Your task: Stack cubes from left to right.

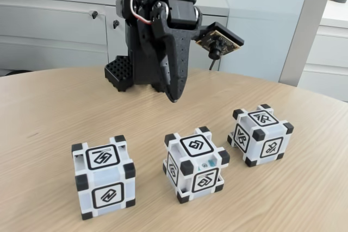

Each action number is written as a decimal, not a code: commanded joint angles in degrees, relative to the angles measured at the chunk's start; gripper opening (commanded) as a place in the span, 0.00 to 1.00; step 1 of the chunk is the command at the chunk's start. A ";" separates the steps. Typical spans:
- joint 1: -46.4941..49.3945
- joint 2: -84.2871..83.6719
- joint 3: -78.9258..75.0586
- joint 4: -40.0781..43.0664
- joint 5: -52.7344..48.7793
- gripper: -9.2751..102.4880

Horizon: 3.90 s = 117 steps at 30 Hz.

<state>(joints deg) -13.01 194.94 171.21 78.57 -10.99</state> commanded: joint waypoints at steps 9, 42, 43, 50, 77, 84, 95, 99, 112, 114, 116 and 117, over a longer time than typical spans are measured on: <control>-0.18 0.44 -0.44 -0.09 0.00 0.08; -0.53 -29.18 -23.12 -1.14 3.52 0.08; -0.53 -33.66 -27.25 -1.14 4.66 0.08; -0.53 -64.51 -52.12 -1.05 13.27 0.08; -29.62 -88.86 -61.96 7.29 29.09 0.43; -29.00 -100.11 -62.67 6.50 29.18 0.45; -28.74 -108.90 -62.67 -0.70 27.07 0.13; -28.65 -103.01 -62.67 -0.70 25.40 0.08; -13.36 -72.69 -61.61 0.00 13.45 0.08; -8.09 -72.42 -61.61 0.09 9.84 0.08; -2.72 -72.77 -61.61 0.09 6.77 0.08; -0.09 -73.12 -61.61 0.09 5.71 0.08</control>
<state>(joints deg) -19.86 119.88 110.65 78.66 -2.72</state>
